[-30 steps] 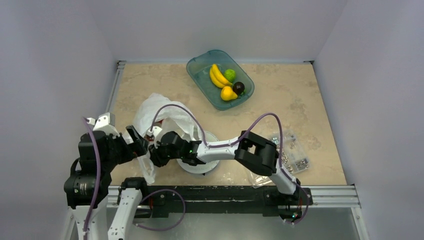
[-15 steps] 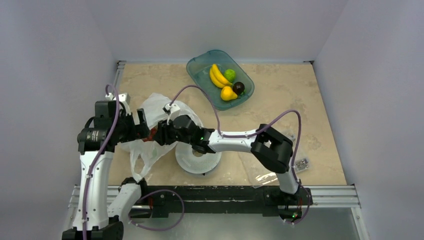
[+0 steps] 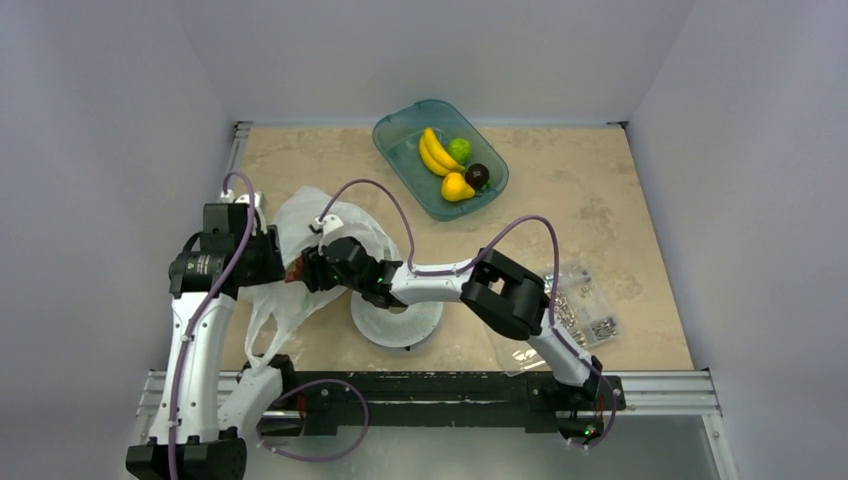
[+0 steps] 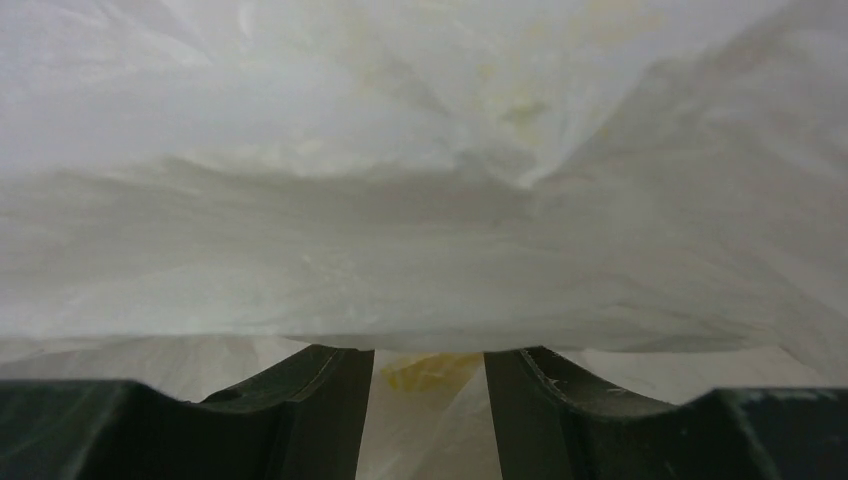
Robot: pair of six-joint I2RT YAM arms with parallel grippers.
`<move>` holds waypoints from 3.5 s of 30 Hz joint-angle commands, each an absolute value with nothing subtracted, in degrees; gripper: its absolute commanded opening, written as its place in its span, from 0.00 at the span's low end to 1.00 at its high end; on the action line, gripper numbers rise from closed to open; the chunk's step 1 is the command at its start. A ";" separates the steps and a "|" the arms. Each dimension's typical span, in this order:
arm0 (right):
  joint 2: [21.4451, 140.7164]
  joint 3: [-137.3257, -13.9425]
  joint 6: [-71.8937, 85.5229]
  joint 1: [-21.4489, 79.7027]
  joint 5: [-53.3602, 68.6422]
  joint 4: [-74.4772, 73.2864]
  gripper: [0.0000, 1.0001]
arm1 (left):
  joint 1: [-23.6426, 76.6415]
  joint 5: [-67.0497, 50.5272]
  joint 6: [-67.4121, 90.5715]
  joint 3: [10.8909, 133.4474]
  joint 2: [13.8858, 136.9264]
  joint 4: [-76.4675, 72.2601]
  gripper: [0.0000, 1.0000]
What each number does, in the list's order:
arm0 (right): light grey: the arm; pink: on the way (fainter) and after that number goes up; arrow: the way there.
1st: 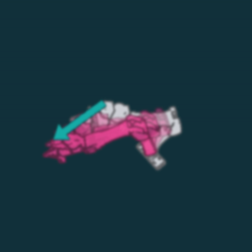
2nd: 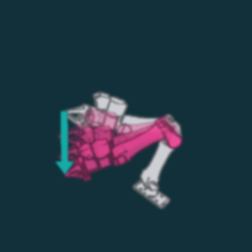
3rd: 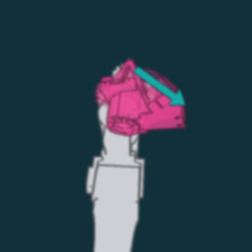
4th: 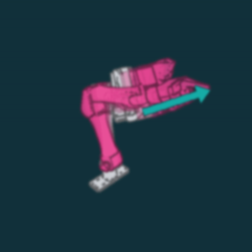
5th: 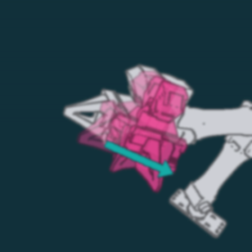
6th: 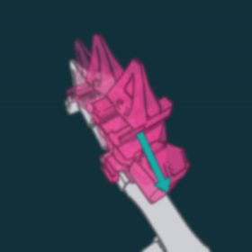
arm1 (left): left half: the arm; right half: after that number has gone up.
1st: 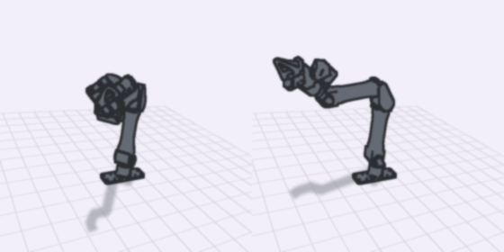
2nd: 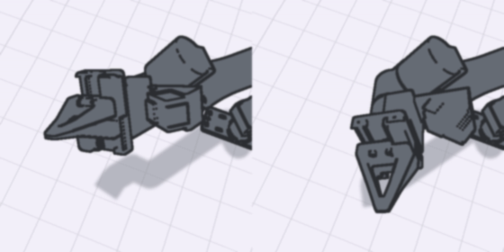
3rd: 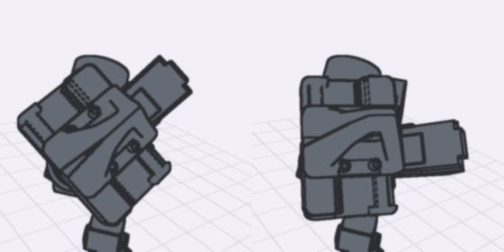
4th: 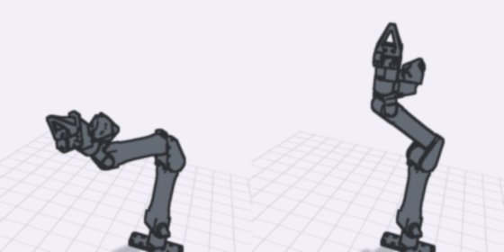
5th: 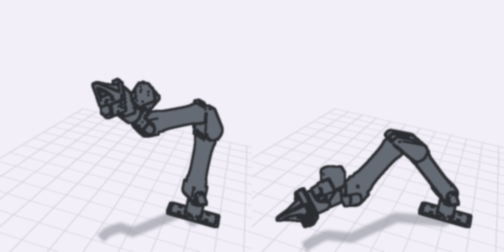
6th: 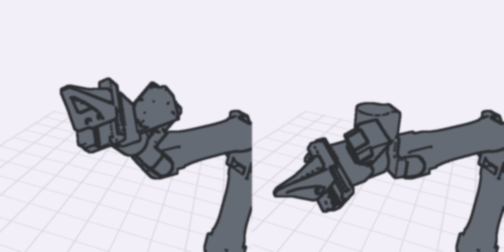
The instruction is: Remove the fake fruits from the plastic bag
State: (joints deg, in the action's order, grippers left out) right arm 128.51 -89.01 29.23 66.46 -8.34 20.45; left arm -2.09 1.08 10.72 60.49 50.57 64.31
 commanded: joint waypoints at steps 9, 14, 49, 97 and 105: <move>126.73 -91.55 26.40 67.28 -7.48 26.01 0.38 | -1.85 2.50 10.48 59.39 52.38 58.86 0.46; 133.18 -98.13 25.93 67.54 -8.26 22.42 0.29 | -1.85 2.67 12.19 57.13 49.12 54.57 0.12; 133.14 -101.23 18.63 70.13 -22.76 17.20 0.59 | 4.38 12.29 10.92 48.44 36.08 46.08 0.00; 111.03 -88.09 25.16 69.86 -18.09 14.59 0.00 | 7.29 12.89 11.42 48.36 36.05 46.27 0.00; 98.18 -79.60 26.77 68.19 -17.97 12.34 0.00 | 7.72 13.18 11.60 48.43 35.66 46.58 0.00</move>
